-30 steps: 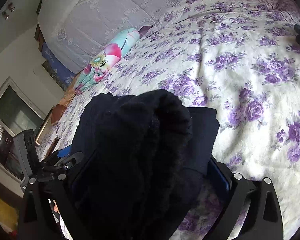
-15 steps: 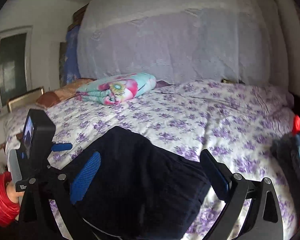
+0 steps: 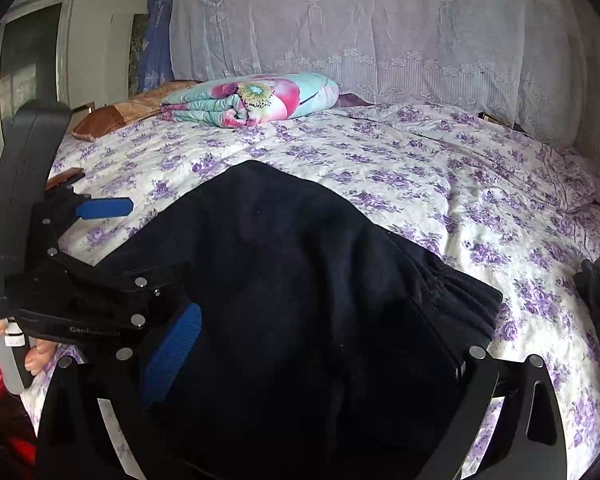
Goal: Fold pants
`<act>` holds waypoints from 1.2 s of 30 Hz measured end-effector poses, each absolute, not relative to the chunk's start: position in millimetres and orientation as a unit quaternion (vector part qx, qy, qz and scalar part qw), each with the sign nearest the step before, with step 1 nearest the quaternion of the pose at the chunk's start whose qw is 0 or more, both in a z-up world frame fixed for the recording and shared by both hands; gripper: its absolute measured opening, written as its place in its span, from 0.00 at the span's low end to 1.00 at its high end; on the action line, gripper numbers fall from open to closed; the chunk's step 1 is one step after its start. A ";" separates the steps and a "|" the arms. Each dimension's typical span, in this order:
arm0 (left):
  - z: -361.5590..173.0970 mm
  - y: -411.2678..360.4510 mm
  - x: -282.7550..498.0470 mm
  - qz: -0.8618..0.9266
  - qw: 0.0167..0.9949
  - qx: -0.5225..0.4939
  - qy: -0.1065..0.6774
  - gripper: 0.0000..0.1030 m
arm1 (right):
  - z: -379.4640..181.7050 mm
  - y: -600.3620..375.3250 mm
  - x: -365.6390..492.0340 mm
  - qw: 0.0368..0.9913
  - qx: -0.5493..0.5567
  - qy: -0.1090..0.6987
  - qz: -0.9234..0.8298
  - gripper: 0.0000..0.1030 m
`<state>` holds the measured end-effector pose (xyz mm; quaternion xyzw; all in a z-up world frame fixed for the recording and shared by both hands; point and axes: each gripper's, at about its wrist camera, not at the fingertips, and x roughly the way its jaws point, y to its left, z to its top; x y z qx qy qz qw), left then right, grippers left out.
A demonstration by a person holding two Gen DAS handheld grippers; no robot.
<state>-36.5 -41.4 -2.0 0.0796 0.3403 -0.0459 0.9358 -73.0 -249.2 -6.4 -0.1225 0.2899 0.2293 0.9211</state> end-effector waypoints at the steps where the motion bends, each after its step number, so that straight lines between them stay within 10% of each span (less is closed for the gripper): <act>1: -2.3 -39.9 -36.2 -0.048 0.936 0.075 0.342 0.96 | -7.2 -249.0 -75.8 0.919 -0.126 0.292 0.232 0.97; 9: -6.2 -23.2 -32.5 -0.089 0.925 0.013 0.369 0.95 | 11.1 -307.2 -93.8 0.936 -0.008 0.266 0.231 0.97; 17: -19.0 -10.8 -1.9 -0.246 0.856 -0.098 0.444 0.93 | -39.2 -371.0 -16.3 0.834 0.209 0.425 0.284 0.97; 20: -14.5 -29.1 -10.3 -0.240 0.867 -0.048 0.433 0.76 | -38.9 -358.3 -3.1 0.831 0.204 0.425 0.296 0.94; 21: -11.6 -27.0 -9.8 -0.241 0.868 -0.055 0.432 0.62 | -37.7 -355.7 -3.6 0.840 0.192 0.416 0.292 0.74; 24: 1.2 -11.2 -5.0 -0.243 0.866 -0.096 0.425 0.39 | -26.6 -356.5 -9.5 0.854 0.173 0.392 0.296 0.56; 36: 105.6 -53.8 133.2 -0.204 0.930 -0.016 0.305 0.30 | 91.6 -347.8 162.1 0.915 0.079 0.276 0.285 0.50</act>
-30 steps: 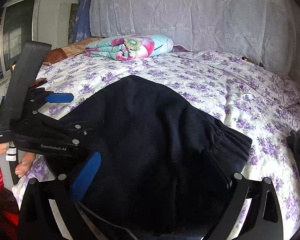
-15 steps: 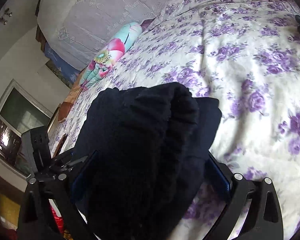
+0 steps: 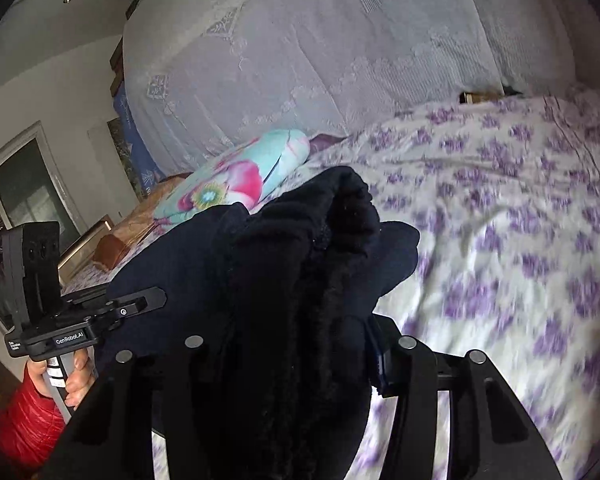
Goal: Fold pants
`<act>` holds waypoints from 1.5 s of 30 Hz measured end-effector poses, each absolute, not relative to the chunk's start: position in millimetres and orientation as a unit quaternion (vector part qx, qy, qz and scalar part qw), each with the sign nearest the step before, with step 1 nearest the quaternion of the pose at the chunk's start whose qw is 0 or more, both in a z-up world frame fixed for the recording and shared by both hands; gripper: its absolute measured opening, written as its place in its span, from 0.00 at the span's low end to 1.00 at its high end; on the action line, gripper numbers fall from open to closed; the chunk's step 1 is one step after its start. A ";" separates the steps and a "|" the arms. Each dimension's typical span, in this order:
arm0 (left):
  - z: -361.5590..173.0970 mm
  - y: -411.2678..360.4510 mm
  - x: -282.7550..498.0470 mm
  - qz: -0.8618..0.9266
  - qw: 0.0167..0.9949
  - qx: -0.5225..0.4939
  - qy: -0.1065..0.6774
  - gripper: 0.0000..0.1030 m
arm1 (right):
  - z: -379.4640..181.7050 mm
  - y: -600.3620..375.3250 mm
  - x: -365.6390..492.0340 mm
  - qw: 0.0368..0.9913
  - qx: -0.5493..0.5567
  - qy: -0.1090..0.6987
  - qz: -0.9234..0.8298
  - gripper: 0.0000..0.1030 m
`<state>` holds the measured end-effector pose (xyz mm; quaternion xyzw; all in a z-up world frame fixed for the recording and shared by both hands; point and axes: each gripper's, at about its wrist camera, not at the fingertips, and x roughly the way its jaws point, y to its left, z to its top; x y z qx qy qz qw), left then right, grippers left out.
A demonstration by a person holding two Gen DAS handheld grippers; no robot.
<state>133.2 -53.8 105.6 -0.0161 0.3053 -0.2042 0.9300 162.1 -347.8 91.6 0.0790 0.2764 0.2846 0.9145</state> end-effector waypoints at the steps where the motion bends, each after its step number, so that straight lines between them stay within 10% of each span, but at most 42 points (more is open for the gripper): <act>1: 110.4 -54.8 158.3 -0.193 0.934 -0.012 0.301 0.30 | 95.5 -341.0 188.7 0.918 0.070 0.271 0.280 0.50; 8: 91.5 -62.4 337.7 -0.101 0.946 -0.002 0.309 0.32 | 76.9 -304.7 380.2 0.931 0.077 0.277 0.225 0.50; 16: -4.4 -15.9 396.6 -0.016 0.914 -0.109 0.390 0.94 | 2.7 -345.5 432.3 0.925 0.177 0.319 0.110 0.87; 22: 0.7 -12.5 363.5 0.024 0.924 -0.096 0.369 0.94 | -1.9 -287.7 419.8 0.918 -0.024 0.387 0.085 0.96; 45: 39.8 -64.3 208.2 0.019 0.965 0.026 0.262 0.95 | 28.8 -289.2 209.5 0.977 0.015 0.201 0.063 0.97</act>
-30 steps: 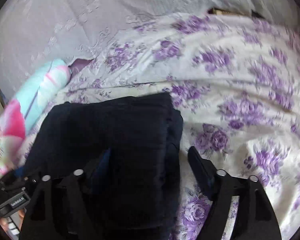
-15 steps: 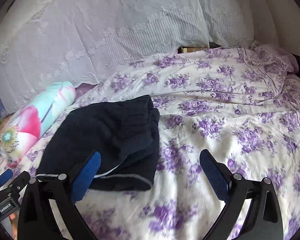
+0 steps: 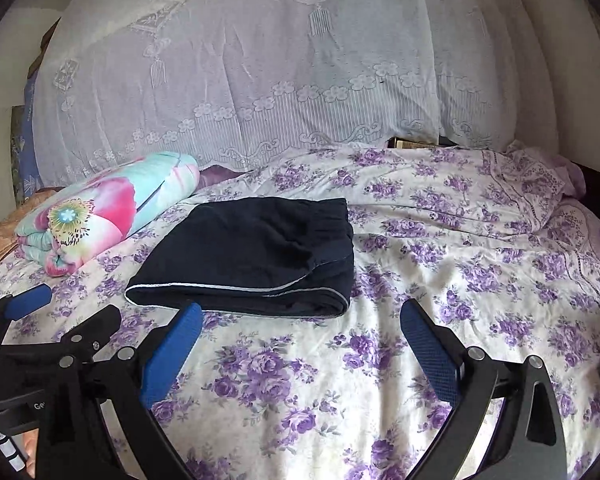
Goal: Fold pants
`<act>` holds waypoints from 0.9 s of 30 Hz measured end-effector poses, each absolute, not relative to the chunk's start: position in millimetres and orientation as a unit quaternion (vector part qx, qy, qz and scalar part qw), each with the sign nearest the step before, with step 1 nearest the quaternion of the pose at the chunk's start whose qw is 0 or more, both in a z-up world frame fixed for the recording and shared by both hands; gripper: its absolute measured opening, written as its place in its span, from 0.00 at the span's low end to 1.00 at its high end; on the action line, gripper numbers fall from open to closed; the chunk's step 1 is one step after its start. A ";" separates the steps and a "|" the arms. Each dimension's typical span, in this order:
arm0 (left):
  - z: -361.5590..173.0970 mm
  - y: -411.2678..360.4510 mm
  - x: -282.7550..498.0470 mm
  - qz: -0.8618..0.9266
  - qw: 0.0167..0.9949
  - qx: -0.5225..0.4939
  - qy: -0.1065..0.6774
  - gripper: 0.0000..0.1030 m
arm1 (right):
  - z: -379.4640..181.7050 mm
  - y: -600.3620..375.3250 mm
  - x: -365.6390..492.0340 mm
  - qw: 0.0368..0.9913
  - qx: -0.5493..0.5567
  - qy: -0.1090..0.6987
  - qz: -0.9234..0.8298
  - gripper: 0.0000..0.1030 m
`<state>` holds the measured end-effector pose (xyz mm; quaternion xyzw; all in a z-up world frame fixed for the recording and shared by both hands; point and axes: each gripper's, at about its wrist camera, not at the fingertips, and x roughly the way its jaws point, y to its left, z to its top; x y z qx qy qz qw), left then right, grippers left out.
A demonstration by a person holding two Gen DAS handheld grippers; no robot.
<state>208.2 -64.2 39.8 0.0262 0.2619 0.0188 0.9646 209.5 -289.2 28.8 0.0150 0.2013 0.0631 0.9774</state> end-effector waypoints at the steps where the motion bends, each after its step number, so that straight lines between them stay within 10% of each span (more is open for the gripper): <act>1: 39.2 -64.8 210.3 0.019 0.964 0.029 0.262 0.95 | 27.6 -288.5 210.2 0.977 0.016 0.204 0.067 0.97; 27: 40.7 -66.8 213.8 0.026 0.966 0.033 0.256 0.95 | 22.6 -288.1 216.0 0.972 0.021 0.220 0.075 0.97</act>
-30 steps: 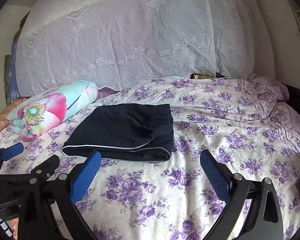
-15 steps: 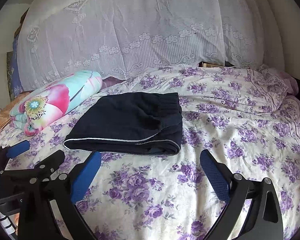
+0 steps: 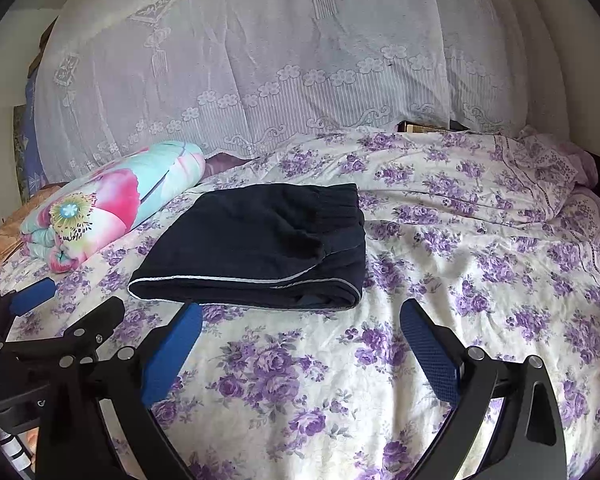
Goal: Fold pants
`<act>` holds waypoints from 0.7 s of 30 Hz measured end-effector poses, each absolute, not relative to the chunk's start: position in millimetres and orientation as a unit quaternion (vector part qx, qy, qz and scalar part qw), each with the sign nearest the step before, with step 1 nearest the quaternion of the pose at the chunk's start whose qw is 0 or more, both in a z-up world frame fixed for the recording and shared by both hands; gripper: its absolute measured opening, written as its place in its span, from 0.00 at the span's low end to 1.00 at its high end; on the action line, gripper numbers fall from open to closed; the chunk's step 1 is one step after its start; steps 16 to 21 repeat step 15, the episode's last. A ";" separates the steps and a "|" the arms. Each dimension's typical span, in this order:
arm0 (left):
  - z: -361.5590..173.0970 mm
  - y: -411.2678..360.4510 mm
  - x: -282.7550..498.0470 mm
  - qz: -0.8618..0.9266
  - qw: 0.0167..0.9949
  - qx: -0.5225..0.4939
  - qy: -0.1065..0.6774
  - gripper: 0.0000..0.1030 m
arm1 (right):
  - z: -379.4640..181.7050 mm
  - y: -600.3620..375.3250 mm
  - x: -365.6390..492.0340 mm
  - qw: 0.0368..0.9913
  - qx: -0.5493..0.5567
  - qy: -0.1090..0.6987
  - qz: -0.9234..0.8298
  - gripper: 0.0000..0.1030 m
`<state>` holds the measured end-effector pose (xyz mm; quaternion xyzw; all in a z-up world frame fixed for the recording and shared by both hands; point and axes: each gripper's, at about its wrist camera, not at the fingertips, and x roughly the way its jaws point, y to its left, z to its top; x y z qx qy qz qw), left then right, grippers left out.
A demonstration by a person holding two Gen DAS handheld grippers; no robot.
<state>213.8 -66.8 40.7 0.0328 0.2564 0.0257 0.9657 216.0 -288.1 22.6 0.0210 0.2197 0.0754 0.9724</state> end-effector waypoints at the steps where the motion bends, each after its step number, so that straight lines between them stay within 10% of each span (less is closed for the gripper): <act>1: 41.2 -67.8 213.8 0.028 0.966 0.035 0.255 0.95 | 22.4 -287.9 216.0 0.972 0.021 0.220 0.075 0.97; 21: 38.9 -64.7 216.2 0.018 0.964 0.024 0.263 0.95 | 22.4 -288.6 215.9 0.972 0.023 0.221 0.075 0.97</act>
